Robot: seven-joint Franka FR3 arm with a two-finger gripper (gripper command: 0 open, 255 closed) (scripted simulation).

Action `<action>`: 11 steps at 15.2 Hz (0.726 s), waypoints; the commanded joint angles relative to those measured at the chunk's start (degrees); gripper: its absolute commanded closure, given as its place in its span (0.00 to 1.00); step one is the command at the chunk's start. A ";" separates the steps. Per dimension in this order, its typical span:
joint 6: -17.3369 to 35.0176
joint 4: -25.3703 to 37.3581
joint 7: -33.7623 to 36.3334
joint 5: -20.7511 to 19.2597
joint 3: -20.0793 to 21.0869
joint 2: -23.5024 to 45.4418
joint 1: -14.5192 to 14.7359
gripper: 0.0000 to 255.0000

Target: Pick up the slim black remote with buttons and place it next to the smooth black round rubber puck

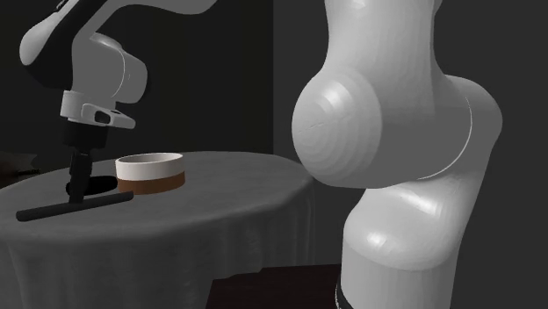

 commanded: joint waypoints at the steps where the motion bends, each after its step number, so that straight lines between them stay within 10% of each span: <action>1: -2.54 0.44 -1.01 1.53 0.64 -2.30 -1.05 0.00; 11: -5.55 1.13 -2.18 3.24 1.11 -4.87 -2.10 0.00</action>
